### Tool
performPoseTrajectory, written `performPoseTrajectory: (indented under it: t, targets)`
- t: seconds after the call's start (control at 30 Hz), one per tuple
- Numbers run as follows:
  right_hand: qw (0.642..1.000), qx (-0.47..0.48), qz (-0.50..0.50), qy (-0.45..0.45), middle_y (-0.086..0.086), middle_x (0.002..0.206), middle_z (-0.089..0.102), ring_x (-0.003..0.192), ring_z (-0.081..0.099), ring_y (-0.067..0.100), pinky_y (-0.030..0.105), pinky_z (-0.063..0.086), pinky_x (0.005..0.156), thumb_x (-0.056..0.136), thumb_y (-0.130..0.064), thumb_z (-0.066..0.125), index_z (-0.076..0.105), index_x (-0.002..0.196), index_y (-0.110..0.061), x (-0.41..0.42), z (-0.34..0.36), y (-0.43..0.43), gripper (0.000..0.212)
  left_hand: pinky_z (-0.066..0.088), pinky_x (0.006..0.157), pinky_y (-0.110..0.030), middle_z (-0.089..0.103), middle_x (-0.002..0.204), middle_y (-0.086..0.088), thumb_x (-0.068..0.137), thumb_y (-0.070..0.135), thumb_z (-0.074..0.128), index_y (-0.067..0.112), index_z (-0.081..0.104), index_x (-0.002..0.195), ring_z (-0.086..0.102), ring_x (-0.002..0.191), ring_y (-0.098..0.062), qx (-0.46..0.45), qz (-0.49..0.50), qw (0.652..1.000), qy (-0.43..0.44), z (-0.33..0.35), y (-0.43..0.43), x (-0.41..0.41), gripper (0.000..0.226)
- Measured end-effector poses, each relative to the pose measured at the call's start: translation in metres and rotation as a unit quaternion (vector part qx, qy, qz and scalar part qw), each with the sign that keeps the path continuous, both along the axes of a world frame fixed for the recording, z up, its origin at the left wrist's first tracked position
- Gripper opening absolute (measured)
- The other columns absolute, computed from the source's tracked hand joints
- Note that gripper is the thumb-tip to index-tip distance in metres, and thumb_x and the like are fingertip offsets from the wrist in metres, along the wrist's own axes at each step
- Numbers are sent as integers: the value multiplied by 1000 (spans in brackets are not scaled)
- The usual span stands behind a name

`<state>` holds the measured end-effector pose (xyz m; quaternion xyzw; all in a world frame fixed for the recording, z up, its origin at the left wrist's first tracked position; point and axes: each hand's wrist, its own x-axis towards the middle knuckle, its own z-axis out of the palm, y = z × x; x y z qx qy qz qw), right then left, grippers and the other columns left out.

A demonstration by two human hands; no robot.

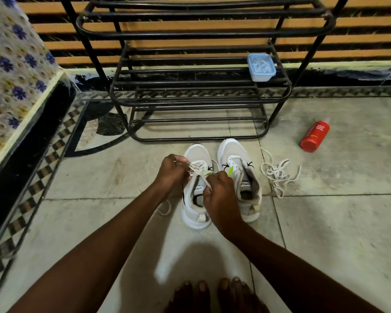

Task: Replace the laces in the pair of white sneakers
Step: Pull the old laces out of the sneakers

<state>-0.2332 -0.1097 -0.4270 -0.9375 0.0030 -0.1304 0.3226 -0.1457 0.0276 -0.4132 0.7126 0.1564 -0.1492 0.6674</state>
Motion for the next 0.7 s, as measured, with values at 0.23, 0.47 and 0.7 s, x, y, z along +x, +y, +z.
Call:
performPoseTrajectory:
  t: [0.23,0.47,0.7]
  targets:
    - [1000,26,11,11,24,103,63,97,61,42,44,50,90,84,3,60,68,102,7,5,-1,-3,19,50,77,-32,73,85,-10,85,9,78,11,79,83,64,79,-18,252,-241,919,-184,1,15,5,3]
    - [1000,15,17,16,27,105,61,98,61,42,42,49,92,86,6,58,66,102,11,7,-2,-2,19,48,71,-21,66,86,1,77,-16,54,12,54,84,62,86,-21,301,-155,915,-218,-8,2,3,30]
    - [999,-5,33,16,30,98,65,95,64,46,46,55,91,80,6,54,66,102,14,3,5,3,26,34,40,-14,64,70,-8,91,-11,42,5,61,81,52,47,-12,-13,79,997,-5,11,13,19,27]
